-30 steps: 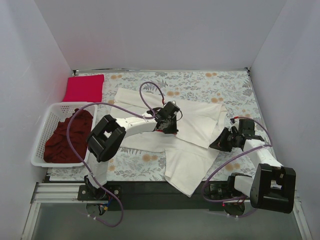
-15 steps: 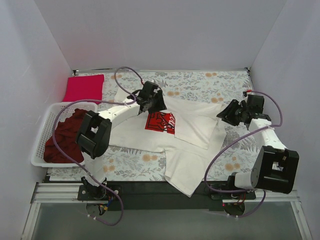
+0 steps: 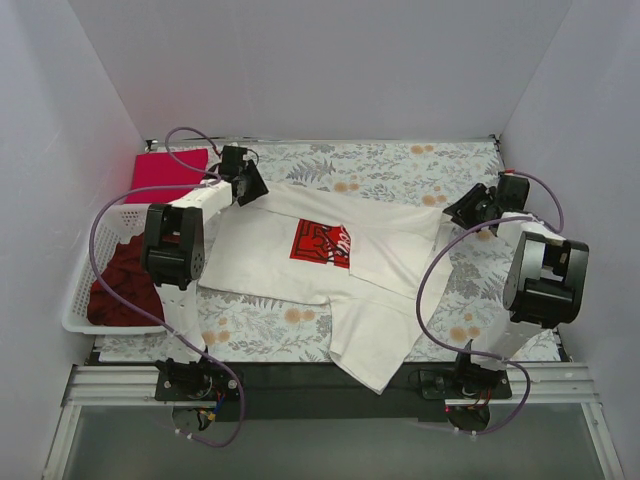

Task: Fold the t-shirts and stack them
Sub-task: Fold the tshirt

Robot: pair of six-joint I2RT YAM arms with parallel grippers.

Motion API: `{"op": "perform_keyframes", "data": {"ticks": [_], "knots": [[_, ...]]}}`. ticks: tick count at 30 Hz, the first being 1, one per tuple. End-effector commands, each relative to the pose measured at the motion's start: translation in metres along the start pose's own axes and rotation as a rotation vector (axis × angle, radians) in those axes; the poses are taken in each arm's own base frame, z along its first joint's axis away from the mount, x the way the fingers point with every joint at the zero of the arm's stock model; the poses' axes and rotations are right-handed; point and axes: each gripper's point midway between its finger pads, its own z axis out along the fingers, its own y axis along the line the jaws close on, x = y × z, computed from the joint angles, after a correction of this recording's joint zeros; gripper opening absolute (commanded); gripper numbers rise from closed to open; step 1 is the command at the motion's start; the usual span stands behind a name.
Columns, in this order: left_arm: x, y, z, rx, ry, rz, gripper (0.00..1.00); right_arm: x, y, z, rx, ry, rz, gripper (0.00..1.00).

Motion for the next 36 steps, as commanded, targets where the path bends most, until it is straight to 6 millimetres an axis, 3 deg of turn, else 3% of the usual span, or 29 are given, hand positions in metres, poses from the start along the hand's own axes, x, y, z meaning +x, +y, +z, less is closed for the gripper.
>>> {"op": "perform_keyframes", "data": {"ticks": [1,6,12,16,19,23,28,36], "knots": [[-0.025,0.003,0.005,0.011,-0.052,0.029,0.42,-0.033,0.021,0.012,-0.091,-0.074,-0.010,0.43],[-0.020,0.022,0.018,-0.025,-0.030,0.028,0.41,-0.029,0.015,0.032,-0.106,-0.038,0.008,0.41],[-0.003,0.037,0.030,-0.068,0.014,0.031,0.41,-0.034,0.007,0.048,-0.098,-0.029,0.008,0.33],[0.011,0.049,0.034,-0.108,0.060,0.023,0.41,-0.039,-0.003,0.054,-0.090,-0.026,0.014,0.11],[0.021,0.059,0.037,-0.134,0.095,-0.001,0.40,-0.047,-0.014,0.055,-0.079,-0.040,0.012,0.01],[0.027,0.067,0.040,-0.154,0.127,-0.008,0.38,-0.059,-0.026,0.062,-0.092,-0.042,0.003,0.01],[0.032,0.072,0.042,-0.168,0.145,-0.009,0.37,-0.076,-0.020,0.072,-0.135,-0.050,-0.047,0.01],[0.027,0.072,0.051,-0.170,0.132,-0.002,0.38,-0.075,-0.030,0.092,-0.144,-0.021,-0.082,0.01]]}}
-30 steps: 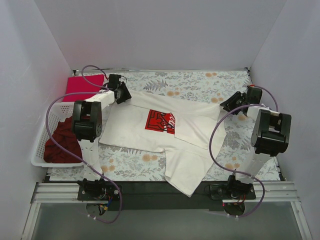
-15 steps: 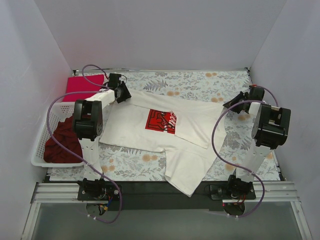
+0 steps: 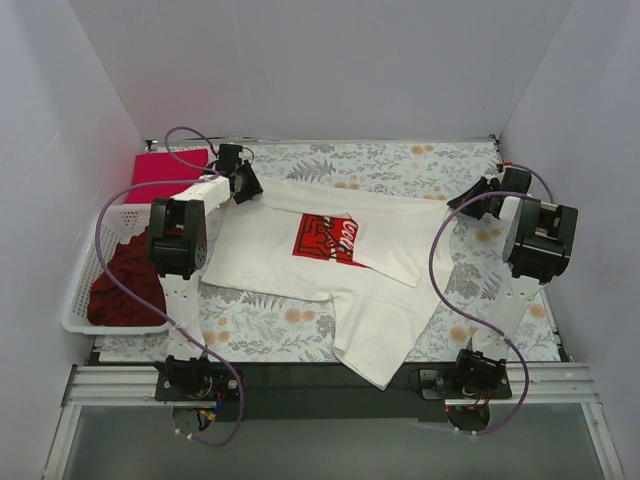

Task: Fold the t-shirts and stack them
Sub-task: Fold the tshirt

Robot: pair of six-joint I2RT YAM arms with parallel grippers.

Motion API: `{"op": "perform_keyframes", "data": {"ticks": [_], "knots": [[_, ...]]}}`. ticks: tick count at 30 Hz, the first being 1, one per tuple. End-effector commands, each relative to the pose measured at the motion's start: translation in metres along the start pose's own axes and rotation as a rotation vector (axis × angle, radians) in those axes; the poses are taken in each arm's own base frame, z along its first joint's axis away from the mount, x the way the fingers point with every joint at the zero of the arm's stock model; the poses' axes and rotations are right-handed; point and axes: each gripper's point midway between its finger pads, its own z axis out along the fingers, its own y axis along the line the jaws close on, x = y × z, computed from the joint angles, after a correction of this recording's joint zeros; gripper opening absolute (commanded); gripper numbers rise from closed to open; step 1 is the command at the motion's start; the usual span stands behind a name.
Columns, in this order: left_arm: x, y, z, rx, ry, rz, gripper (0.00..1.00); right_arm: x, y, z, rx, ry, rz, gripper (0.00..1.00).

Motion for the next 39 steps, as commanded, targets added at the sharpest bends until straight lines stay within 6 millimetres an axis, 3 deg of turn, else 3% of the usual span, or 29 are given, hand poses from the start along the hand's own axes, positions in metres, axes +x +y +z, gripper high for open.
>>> {"op": "perform_keyframes", "data": {"ticks": [1,6,7,10,14,15,16,17,20,23,24,26,27,30,34,36,39], "knots": [[0.032,0.038,0.020,-0.111,0.102,0.010,0.38,-0.026,-0.002,0.005,-0.014,-0.060,-0.089,0.01],[0.016,0.024,0.011,-0.066,0.071,0.015,0.44,-0.041,0.019,-0.007,-0.050,-0.091,-0.135,0.14],[0.007,0.017,0.003,-0.048,0.050,0.015,0.45,-0.048,0.031,-0.017,-0.059,-0.112,-0.154,0.23],[-0.010,0.002,-0.016,-0.004,0.008,0.012,0.47,-0.055,0.053,-0.040,-0.054,-0.128,-0.192,0.32],[-0.023,-0.024,-0.045,0.075,-0.024,0.018,0.52,-0.042,0.075,-0.064,0.014,-0.128,-0.255,0.35],[-0.025,-0.028,-0.050,0.086,-0.029,0.018,0.54,-0.023,0.078,-0.064,0.030,-0.094,-0.259,0.35],[-0.027,-0.032,-0.057,0.098,-0.036,0.017,0.55,-0.021,0.092,-0.076,0.026,-0.117,-0.289,0.35],[-0.030,-0.041,-0.072,0.121,-0.054,0.018,0.55,-0.015,0.093,-0.079,0.059,-0.128,-0.306,0.35],[-0.027,-0.052,-0.093,0.148,-0.067,0.026,0.55,0.034,0.122,-0.082,0.067,-0.089,-0.397,0.35],[-0.018,-0.055,-0.120,0.155,-0.081,0.043,0.56,0.072,0.144,-0.086,0.050,-0.058,-0.463,0.34],[-0.009,-0.051,-0.132,0.150,-0.081,0.048,0.56,0.095,0.160,-0.082,0.018,-0.022,-0.508,0.34],[0.007,-0.051,-0.143,0.154,-0.073,0.063,0.56,0.118,0.165,-0.079,0.035,0.008,-0.550,0.34],[0.018,-0.040,-0.151,0.124,-0.077,0.068,0.56,0.138,0.173,-0.076,0.021,0.040,-0.591,0.34],[0.042,-0.029,-0.163,0.109,-0.066,0.091,0.56,0.173,0.172,-0.067,0.029,0.106,-0.626,0.34],[0.079,0.002,-0.177,0.062,-0.043,0.111,0.56,0.212,0.162,-0.055,0.046,0.204,-0.661,0.33],[0.083,0.012,-0.180,0.041,-0.053,0.112,0.56,0.223,0.141,-0.057,0.096,0.236,-0.647,0.33],[0.090,0.020,-0.183,0.029,-0.055,0.120,0.56,0.212,0.115,-0.062,0.192,0.192,-0.640,0.34]]}}
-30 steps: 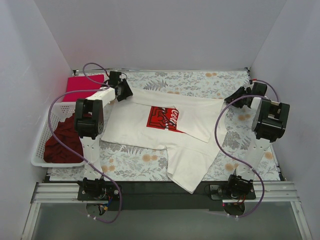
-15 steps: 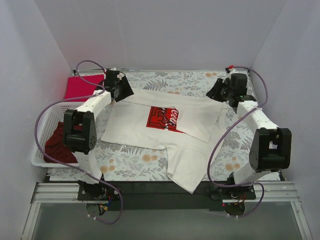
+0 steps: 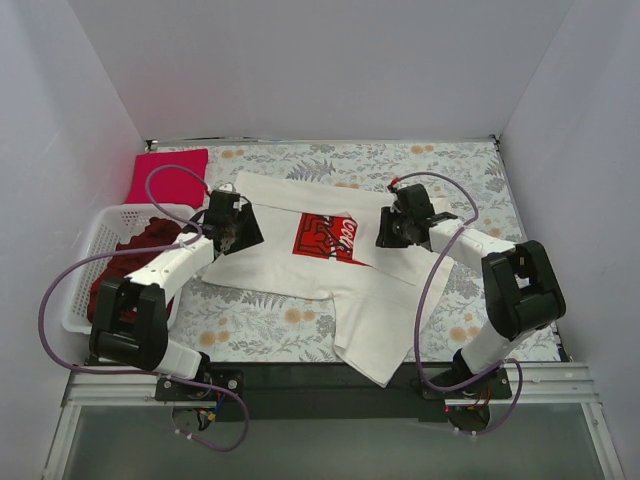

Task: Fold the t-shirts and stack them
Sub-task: Fold the tshirt

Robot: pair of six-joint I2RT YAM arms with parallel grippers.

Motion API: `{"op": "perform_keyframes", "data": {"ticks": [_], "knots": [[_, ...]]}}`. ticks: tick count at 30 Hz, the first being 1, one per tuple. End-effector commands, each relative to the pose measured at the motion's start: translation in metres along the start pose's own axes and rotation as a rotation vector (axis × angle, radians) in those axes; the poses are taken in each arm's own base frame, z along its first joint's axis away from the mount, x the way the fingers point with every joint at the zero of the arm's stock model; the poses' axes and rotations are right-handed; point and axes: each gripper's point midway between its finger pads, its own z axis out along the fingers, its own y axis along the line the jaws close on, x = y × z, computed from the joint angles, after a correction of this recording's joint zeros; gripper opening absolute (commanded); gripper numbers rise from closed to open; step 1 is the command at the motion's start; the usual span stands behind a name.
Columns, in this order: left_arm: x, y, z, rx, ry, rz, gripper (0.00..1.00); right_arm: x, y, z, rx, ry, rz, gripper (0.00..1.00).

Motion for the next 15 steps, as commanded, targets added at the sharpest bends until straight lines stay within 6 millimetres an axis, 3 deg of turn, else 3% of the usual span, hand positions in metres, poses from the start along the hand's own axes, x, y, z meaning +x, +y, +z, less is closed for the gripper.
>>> {"op": "perform_keyframes", "data": {"ticks": [1,5,10,13,15], "knots": [[-0.013,0.006,-0.013,-0.018,-0.082,0.014,0.56,0.006,-0.038,-0.006,0.138,-0.014,0.024,0.34],[-0.017,0.006,-0.012,-0.018,-0.104,0.015,0.56,-0.011,-0.076,-0.011,0.210,-0.056,0.066,0.36],[-0.015,0.011,-0.009,-0.036,-0.103,0.023,0.56,-0.036,-0.107,-0.008,0.256,-0.096,0.111,0.39],[-0.015,0.013,-0.009,-0.045,-0.106,0.024,0.56,-0.064,-0.128,-0.006,0.299,-0.145,0.120,0.41],[-0.014,0.012,-0.007,-0.042,-0.100,0.024,0.56,-0.063,-0.146,0.002,0.322,-0.130,0.142,0.41]]}}
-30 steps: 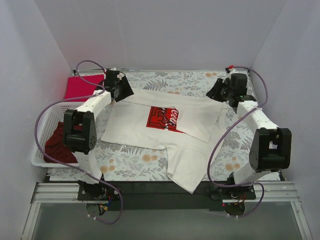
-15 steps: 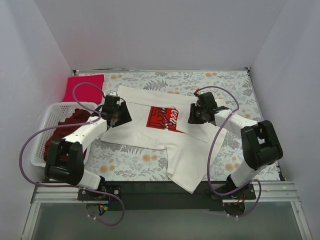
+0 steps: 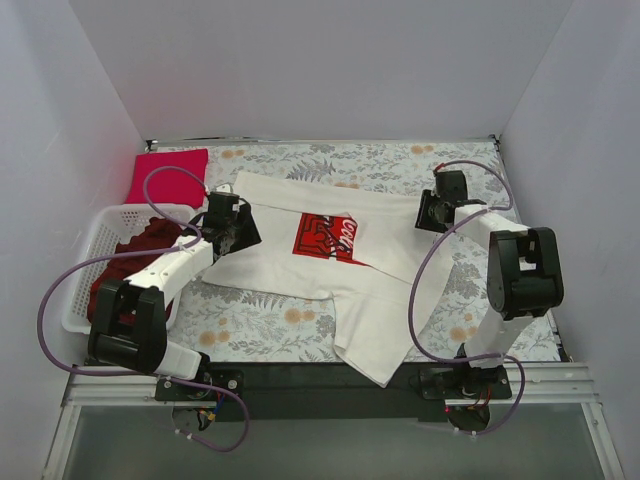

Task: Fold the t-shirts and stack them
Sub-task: Fold the tshirt

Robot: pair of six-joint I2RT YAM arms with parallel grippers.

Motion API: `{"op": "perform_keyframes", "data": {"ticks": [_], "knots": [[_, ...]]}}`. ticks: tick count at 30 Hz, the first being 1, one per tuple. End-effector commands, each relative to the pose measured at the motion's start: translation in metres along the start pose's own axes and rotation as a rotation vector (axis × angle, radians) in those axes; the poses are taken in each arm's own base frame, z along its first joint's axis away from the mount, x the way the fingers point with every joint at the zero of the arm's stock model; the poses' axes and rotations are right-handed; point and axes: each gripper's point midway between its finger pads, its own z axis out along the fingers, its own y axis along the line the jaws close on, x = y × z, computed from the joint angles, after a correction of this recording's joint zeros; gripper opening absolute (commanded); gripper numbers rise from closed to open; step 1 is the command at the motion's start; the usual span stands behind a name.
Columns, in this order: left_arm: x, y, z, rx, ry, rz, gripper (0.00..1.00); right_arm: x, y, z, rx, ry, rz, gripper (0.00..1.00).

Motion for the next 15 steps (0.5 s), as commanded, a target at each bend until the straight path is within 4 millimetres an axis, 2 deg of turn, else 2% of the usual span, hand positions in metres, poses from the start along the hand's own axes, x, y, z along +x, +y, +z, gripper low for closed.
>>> {"op": "perform_keyframes", "data": {"ticks": [1,2,4,5,7,11,12,13,14,15], "knots": [[-0.013,0.000,-0.006,0.001,-0.054,0.005,0.56,-0.037,-0.014,0.014,0.031,-0.077,0.002,0.41],[-0.012,0.000,-0.005,-0.001,-0.050,0.005,0.56,-0.047,-0.019,0.018,0.034,-0.096,0.013,0.41],[-0.011,0.000,-0.003,-0.004,-0.044,0.003,0.56,-0.046,-0.027,0.034,0.048,-0.074,0.004,0.41],[-0.009,0.001,-0.001,-0.008,-0.036,0.006,0.56,-0.059,-0.031,0.038,0.058,-0.095,0.009,0.41],[-0.007,0.002,0.001,-0.013,-0.030,0.004,0.56,-0.057,-0.039,0.055,0.076,-0.072,-0.003,0.41],[-0.002,0.005,0.007,-0.030,-0.014,0.004,0.56,-0.090,-0.045,0.078,0.039,-0.099,-0.010,0.41],[-0.001,0.006,0.008,-0.034,-0.009,0.005,0.56,-0.108,-0.041,0.084,0.030,-0.126,-0.021,0.41],[-0.001,0.006,0.009,-0.037,-0.007,0.005,0.56,-0.119,-0.053,0.085,0.041,-0.140,-0.011,0.41],[0.001,0.007,0.010,-0.041,-0.001,0.004,0.56,-0.119,-0.056,0.096,0.038,-0.126,-0.025,0.41],[0.002,0.008,0.011,-0.043,0.003,0.007,0.56,-0.129,-0.057,0.097,0.040,-0.135,-0.034,0.41]]}}
